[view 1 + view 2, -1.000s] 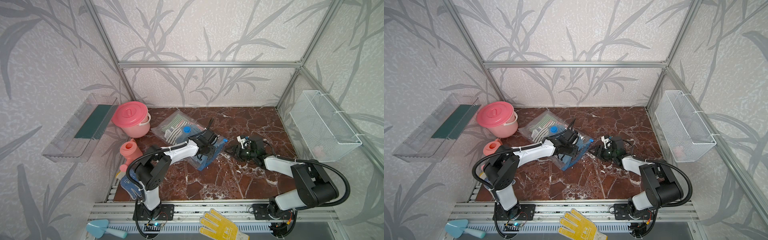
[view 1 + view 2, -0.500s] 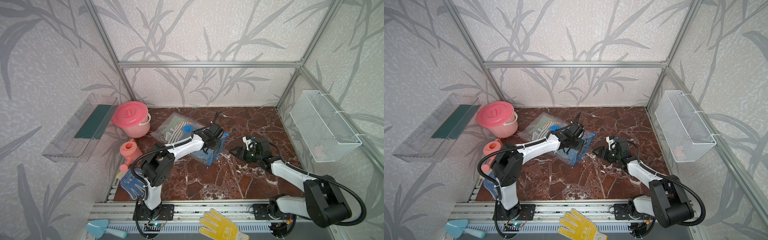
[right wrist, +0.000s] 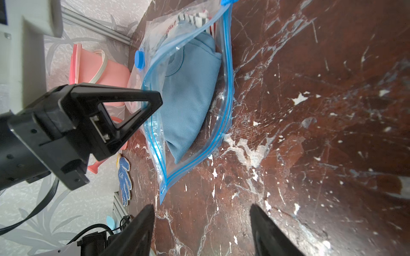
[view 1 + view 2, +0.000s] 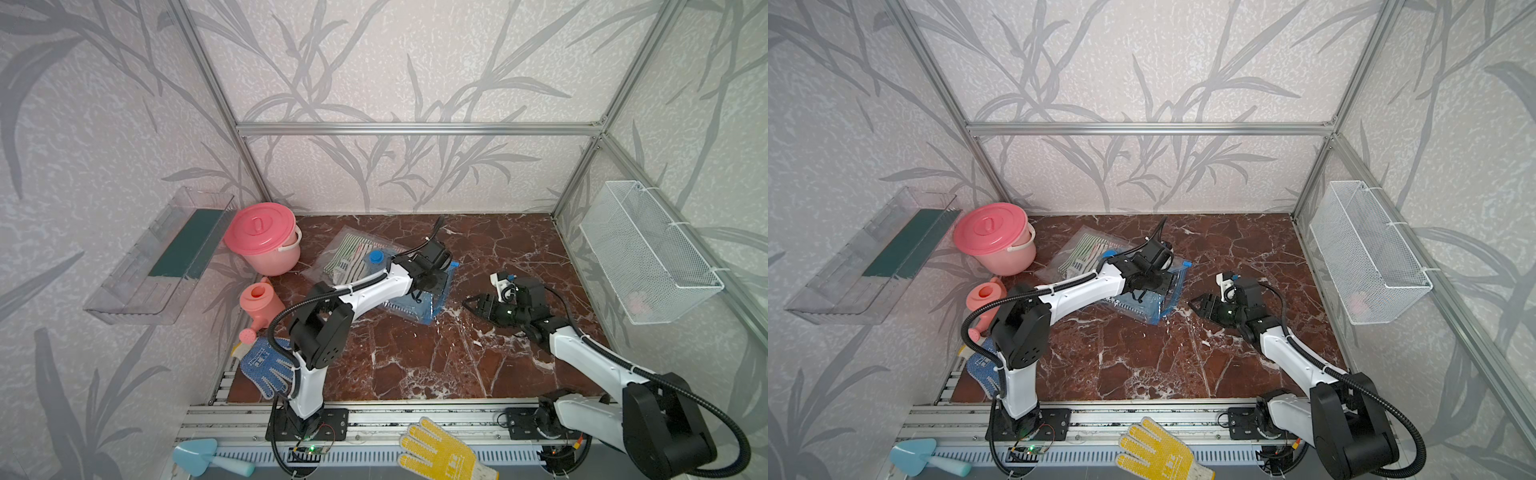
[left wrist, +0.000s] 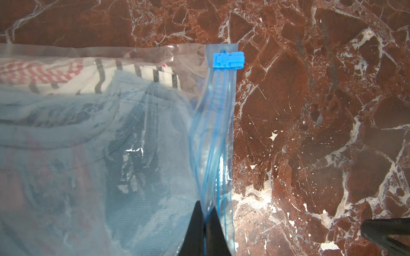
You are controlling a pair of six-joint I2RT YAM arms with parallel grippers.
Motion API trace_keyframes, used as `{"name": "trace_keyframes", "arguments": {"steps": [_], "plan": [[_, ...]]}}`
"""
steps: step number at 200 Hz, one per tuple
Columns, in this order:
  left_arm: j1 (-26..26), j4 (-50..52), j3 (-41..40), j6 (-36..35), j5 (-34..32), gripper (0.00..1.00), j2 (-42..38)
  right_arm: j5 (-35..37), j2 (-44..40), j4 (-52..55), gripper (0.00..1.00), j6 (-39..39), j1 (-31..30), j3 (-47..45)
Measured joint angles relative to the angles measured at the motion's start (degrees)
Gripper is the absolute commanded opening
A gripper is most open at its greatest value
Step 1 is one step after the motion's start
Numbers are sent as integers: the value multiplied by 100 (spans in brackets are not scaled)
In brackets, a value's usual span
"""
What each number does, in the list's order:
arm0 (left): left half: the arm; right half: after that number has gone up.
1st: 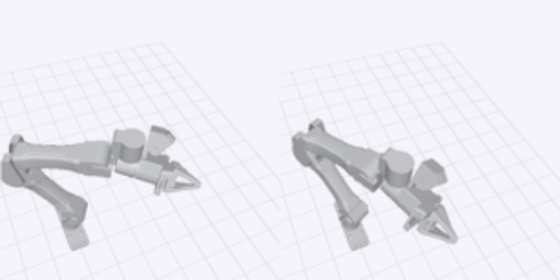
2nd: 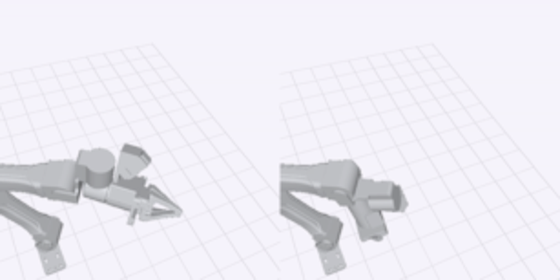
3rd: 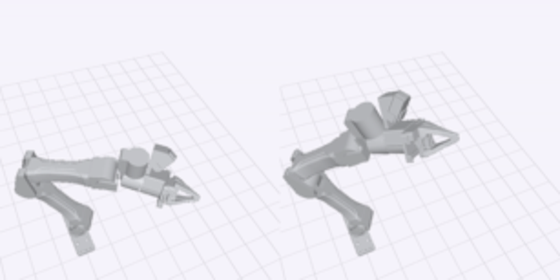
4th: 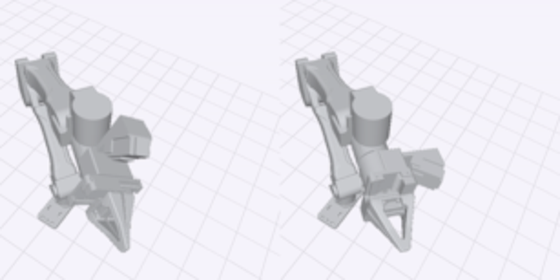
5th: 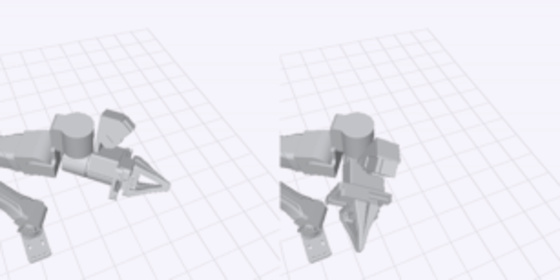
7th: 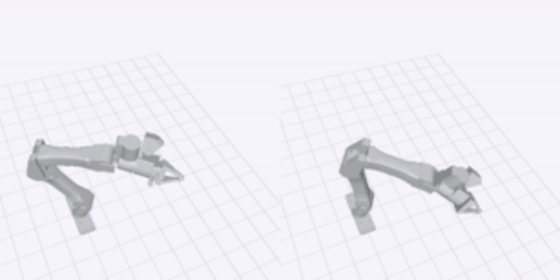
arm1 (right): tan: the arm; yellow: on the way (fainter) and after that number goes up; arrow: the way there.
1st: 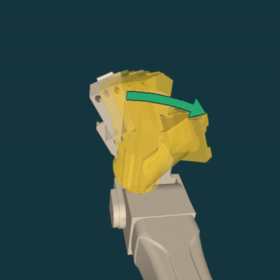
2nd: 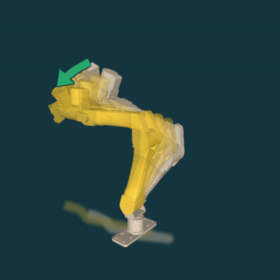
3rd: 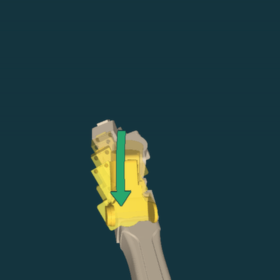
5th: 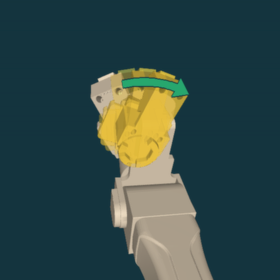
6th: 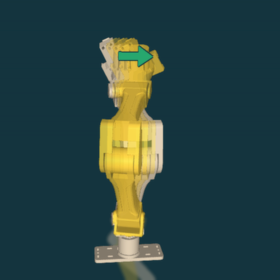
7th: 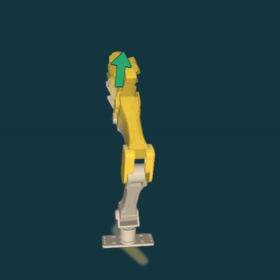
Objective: Take the tank top out of the vacuum bag
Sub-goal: Open the vacuum bag at the center of the board, then take out the tank top from the vacuum bag.
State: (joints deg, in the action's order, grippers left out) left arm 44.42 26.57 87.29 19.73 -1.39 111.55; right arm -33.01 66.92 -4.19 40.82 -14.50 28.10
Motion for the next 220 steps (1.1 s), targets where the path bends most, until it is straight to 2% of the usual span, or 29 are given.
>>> {"name": "trace_keyframes", "arguments": {"steps": [14, 44, 58, 85, 117, 158, 220], "plan": [[0, -11, 0, 28, 0, 0, -2, -2, 2, -20, 62, 59, -2, -26], [0, -48, -13, 59, 0, 0, -2, 13, 42, -201, 61, 212, -118, -57], [0, -87, -46, 85, 2, 0, -2, 37, 129, -348, 57, 289, -264, -57], [0, -192, -168, 151, 39, 0, -28, 61, 511, -695, 48, 450, -570, -39], [0, -304, -262, 236, 90, 0, -57, 111, 1141, -1187, 44, 640, -831, 81], [0, -376, -365, 304, 129, 0, -173, 201, 1958, -2269, 38, 984, -866, 131], [0, -470, -634, 341, 127, 0, -426, 181, 3654, -4592, 38, 1808, -866, 214]]}}
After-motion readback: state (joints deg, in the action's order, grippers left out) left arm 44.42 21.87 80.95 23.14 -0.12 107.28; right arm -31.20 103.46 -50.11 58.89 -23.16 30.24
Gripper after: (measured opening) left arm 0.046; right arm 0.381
